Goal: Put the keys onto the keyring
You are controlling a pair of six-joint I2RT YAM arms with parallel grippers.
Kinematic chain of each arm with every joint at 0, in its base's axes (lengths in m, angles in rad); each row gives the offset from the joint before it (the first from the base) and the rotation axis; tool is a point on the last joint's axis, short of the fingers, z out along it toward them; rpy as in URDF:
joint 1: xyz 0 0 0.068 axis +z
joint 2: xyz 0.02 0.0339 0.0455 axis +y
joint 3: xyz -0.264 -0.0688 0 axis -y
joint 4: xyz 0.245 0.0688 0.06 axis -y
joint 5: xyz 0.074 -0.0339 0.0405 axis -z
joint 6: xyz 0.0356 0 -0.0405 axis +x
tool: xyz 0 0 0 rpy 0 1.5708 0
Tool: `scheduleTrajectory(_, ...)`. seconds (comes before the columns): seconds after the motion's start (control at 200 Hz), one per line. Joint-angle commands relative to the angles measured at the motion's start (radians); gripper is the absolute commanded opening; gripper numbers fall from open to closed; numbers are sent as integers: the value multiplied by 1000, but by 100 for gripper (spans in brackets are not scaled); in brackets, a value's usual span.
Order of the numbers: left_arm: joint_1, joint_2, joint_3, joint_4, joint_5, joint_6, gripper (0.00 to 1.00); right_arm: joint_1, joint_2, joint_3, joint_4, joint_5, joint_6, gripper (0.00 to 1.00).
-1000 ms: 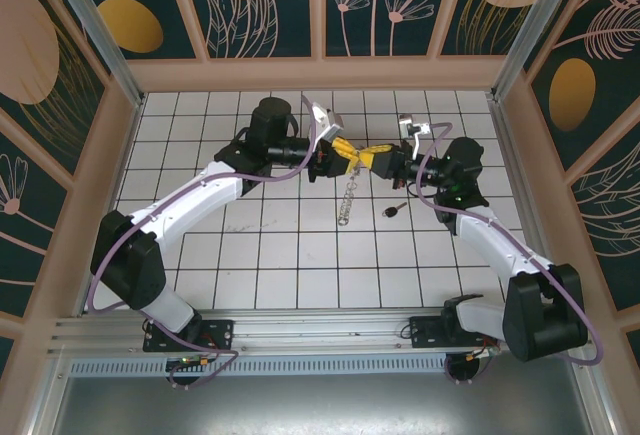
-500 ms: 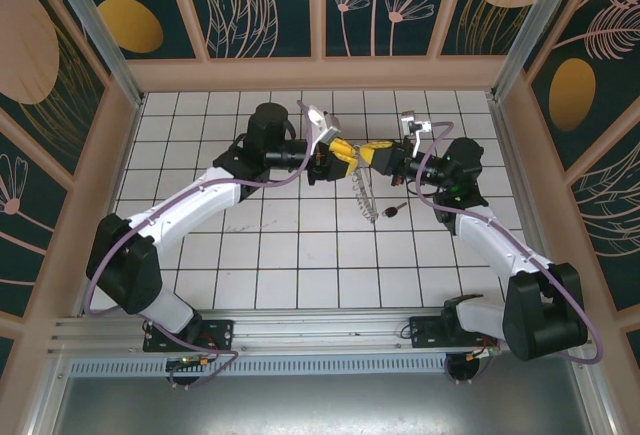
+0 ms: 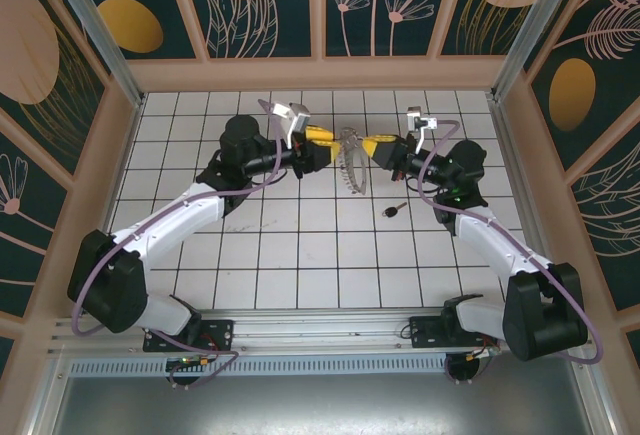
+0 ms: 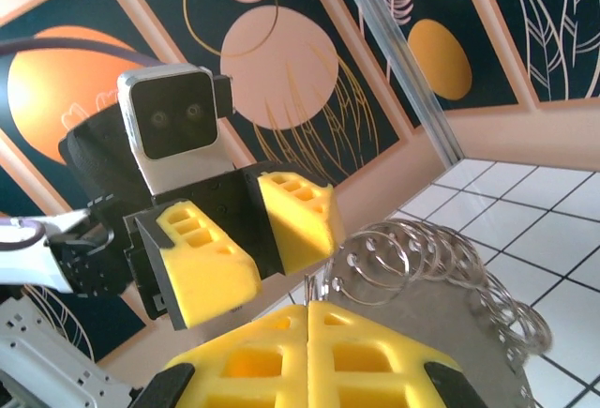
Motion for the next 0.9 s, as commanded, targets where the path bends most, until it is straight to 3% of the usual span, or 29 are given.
scheduleTrajectory(0.0, 4, -18, -23, 174, -8, -160, 40, 7, 5, -20, 158, 45, 68, 0)
scheduleTrajectory(0.41, 2, 61, -44, 510, 102, -459, 35, 20, 48, -67, 466, 166, 252, 0)
scheduleTrajectory(0.896, 2, 125, -11, 565, 129, -498, 32, 83, 97, 11, 483, 190, 255, 0)
